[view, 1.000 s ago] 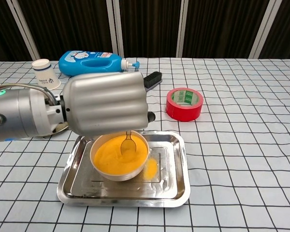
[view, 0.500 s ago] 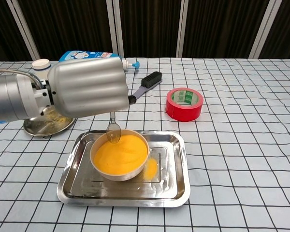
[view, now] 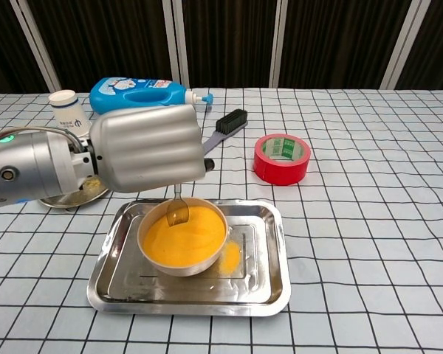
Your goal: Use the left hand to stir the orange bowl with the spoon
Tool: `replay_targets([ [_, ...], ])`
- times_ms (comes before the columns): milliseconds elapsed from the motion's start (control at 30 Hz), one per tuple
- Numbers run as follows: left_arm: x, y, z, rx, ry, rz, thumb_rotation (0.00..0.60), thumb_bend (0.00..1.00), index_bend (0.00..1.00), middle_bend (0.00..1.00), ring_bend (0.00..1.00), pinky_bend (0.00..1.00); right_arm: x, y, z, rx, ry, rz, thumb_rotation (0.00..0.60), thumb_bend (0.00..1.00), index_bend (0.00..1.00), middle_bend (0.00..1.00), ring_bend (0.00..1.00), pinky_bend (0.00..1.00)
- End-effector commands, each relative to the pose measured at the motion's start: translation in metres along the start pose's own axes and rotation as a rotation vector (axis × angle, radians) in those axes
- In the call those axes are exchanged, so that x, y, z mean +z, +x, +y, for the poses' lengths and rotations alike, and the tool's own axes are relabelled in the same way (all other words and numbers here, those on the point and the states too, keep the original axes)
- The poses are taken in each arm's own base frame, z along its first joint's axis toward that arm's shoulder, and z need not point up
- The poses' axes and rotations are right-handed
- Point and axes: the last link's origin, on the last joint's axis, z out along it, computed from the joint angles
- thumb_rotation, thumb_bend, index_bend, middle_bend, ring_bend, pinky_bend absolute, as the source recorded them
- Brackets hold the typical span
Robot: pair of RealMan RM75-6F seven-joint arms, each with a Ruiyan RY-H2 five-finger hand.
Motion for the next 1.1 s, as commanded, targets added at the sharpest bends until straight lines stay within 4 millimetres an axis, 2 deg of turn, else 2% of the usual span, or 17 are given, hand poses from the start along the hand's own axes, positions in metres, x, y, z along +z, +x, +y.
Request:
replay_targets([
  [33, 0.001, 0.005, 0.002, -0.02, 0.004, 0.015, 0.6, 0.6, 0.83, 1.0, 1.0, 1.0, 0.0, 0.0, 0.0, -0.001, -0.001, -0.001, 0.6, 0.2, 0.0, 0.0, 0.0, 0.0],
  [500, 0.0, 0.02, -0.001, -0.076, 0.045, 0.072, 0.6, 0.59, 0.83, 1.0, 1.0, 1.0, 0.0, 0.0, 0.0, -0.005, -0.005, -0.002, 0.6, 0.2, 0.0, 0.0, 0.0, 0.0],
  [933, -0.019, 0.014, -0.017, -0.056, 0.052, 0.053, 0.6, 0.6, 0.83, 1.0, 1.0, 1.0, 0.0, -0.001, 0.0, -0.003, -0.008, -0.006, 0.6, 0.2, 0.0, 0.0, 0.0, 0.0],
  [1100, -0.019, 0.018, -0.017, -0.08, 0.059, 0.058, 0.6, 0.59, 0.83, 1.0, 1.0, 1.0, 0.0, -0.001, 0.0, -0.007, -0.009, -0.007, 0.6, 0.2, 0.0, 0.0, 0.0, 0.0],
])
